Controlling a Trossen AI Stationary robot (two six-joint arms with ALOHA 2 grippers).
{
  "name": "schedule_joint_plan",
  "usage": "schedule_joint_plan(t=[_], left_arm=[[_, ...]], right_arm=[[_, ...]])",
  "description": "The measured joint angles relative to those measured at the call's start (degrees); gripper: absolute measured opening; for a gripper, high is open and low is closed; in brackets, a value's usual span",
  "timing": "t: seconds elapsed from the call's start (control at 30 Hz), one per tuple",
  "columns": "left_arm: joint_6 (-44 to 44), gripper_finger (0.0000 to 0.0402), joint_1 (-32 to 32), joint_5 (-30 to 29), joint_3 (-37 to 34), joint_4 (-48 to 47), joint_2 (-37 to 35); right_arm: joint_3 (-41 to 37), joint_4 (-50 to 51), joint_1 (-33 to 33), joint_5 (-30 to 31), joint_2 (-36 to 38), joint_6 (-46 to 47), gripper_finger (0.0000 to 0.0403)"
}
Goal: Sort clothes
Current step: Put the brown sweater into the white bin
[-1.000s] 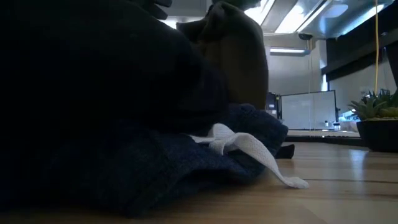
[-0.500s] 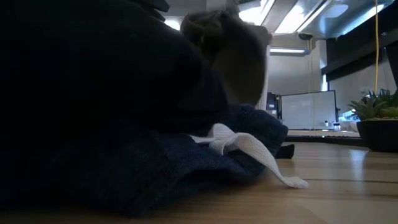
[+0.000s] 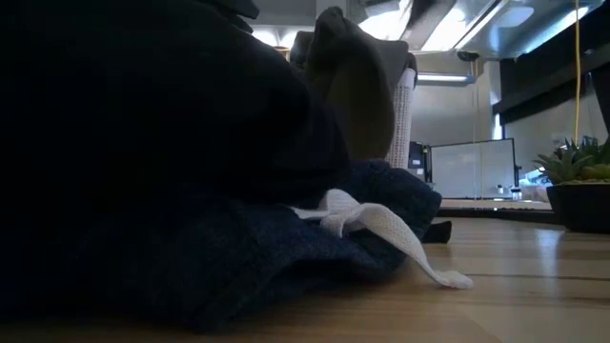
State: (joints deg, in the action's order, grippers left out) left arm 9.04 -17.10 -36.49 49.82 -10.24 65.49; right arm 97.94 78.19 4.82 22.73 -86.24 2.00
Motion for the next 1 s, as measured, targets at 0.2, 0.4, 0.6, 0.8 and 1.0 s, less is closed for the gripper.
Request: schedule_joint_plan(t=[0.2,0.4,0.6,0.8,1.0], left_arm=[[0.82,0.0235,0.00,0.00,0.00,-0.28,0.00],[0.73,0.0235,0.00,0.00,0.00,0.09,0.00],[-0.17,0.0235,0.00,0.01,0.00,1.24,0.02],[-0.48,0.0235,0.00,0.02,0.00,3.05,0.02],[-0.66,0.0235,-0.11,0.02,0.00,6.52,0.02]], right_arm=[[-16.67,-5.57,8.28,2.31,-0.07,5.85,0.0264],[-32.19,-27.56,12.61,12.26,-0.09,4.73,0.0264],[-45.52,-61.77,10.84,19.73,-0.11,-7.47,0.0264],[-47.33,-86.85,8.57,19.97,-0.15,-19.02,0.0264],[-44.61,-106.57,2.99,20.20,-0.15,-31.02,0.0264]])
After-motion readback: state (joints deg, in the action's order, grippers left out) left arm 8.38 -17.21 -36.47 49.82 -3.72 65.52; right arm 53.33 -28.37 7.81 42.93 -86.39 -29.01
